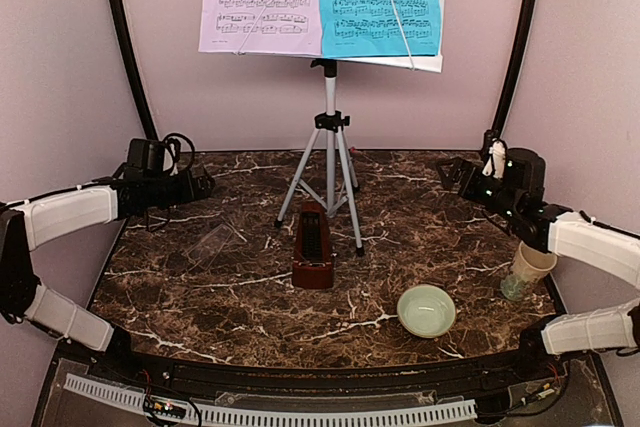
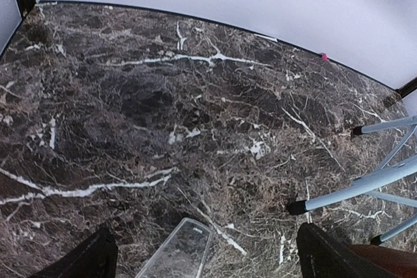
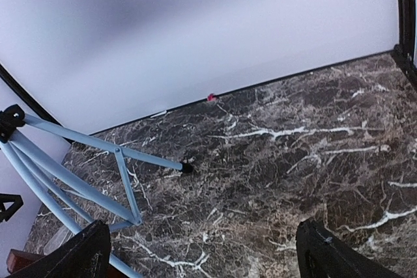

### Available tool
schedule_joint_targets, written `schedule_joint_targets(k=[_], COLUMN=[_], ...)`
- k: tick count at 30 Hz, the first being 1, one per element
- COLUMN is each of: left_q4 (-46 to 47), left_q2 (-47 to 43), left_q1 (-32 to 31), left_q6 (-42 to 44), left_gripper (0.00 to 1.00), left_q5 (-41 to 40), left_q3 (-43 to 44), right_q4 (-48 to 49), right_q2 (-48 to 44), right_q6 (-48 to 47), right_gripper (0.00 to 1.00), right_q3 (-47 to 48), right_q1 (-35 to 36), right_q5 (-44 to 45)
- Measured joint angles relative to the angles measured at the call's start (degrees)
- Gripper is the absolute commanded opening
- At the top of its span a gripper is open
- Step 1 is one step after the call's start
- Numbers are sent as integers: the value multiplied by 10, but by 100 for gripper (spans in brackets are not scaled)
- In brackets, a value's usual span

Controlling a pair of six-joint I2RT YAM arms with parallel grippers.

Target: Set up the instrument practice props

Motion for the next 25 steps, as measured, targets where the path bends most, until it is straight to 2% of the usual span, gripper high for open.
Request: schedule_joint_targets(k=[10,25], left_q4=[20,38], left_q2=[0,18], left_q1=[0,0], left_q6=[-44,-70], left_gripper=[99,99], left_q5=[10,11], left_q3=[-89,-95], right_q4=[68,127], right_q2=[14,22], right_q6=[41,52], right_gripper=[100,100], right_q3=[-100,-128], right_q1=[-16,-16], right_q5=[-43,-51])
